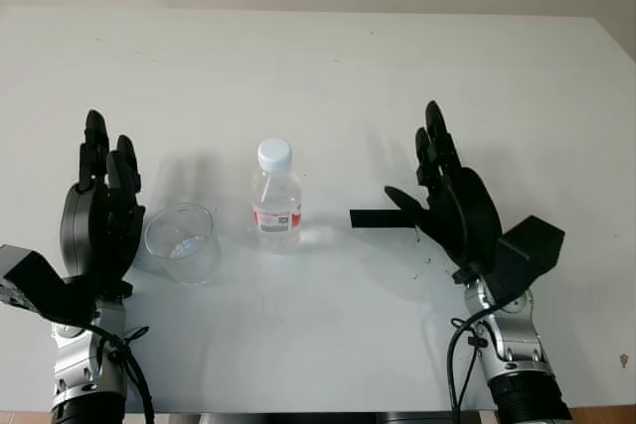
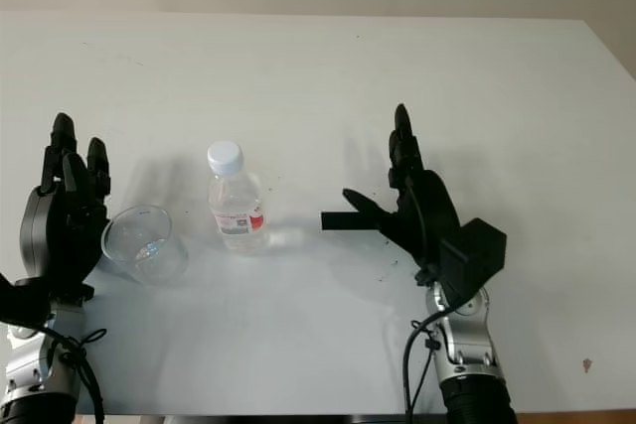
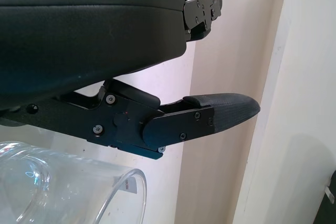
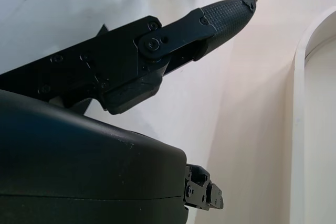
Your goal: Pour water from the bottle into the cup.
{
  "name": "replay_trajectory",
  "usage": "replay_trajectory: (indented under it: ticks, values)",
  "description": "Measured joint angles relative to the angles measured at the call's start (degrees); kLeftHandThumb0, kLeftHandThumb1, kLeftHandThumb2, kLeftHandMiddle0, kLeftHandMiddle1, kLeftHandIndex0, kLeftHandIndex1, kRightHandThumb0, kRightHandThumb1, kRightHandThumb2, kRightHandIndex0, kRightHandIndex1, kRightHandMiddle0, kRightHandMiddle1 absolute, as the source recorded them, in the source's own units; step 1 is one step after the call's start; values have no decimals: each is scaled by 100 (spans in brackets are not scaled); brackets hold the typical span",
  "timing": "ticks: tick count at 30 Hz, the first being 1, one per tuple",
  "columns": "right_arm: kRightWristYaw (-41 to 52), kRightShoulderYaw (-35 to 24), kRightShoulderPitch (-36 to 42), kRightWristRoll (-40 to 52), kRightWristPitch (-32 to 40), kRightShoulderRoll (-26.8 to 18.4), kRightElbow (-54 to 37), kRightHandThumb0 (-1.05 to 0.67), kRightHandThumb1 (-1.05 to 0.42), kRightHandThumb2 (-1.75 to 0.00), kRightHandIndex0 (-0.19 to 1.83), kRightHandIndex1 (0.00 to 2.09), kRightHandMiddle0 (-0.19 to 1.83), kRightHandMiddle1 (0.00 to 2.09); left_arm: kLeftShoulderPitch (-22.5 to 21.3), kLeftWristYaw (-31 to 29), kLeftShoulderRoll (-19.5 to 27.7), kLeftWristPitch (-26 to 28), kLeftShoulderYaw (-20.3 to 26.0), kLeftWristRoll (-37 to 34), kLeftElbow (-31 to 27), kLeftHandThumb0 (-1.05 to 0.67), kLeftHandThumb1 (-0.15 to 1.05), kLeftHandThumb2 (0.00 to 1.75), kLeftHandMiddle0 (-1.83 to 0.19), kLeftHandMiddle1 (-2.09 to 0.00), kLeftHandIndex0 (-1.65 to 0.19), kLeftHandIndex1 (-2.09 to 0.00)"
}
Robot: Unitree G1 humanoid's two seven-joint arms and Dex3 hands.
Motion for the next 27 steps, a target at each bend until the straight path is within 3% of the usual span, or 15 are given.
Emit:
replay_trajectory:
  ticks: [10, 18, 27]
  values:
    - [454, 65, -11, 47, 90, -64, 58, -92, -95, -5, -19, 0, -19, 0, 77, 23, 1, 51, 4, -3, -85, -71, 105, 58, 17, -6, 19, -4]
    - [1219, 437, -212, -45, 80, -241, -40, -96, -93, -5, -19, 0, -19, 0, 21, 69, -2, 99, -1, -7, -48, -73, 105, 55, 15, -6, 17, -5]
    - [1680, 1039, -498, 13, 341, 116, -221, -95, -90, -5, -19, 0, -19, 0, -37, 89, -24, 42, -44, 15, -21, -73, 105, 57, 16, -5, 17, -5]
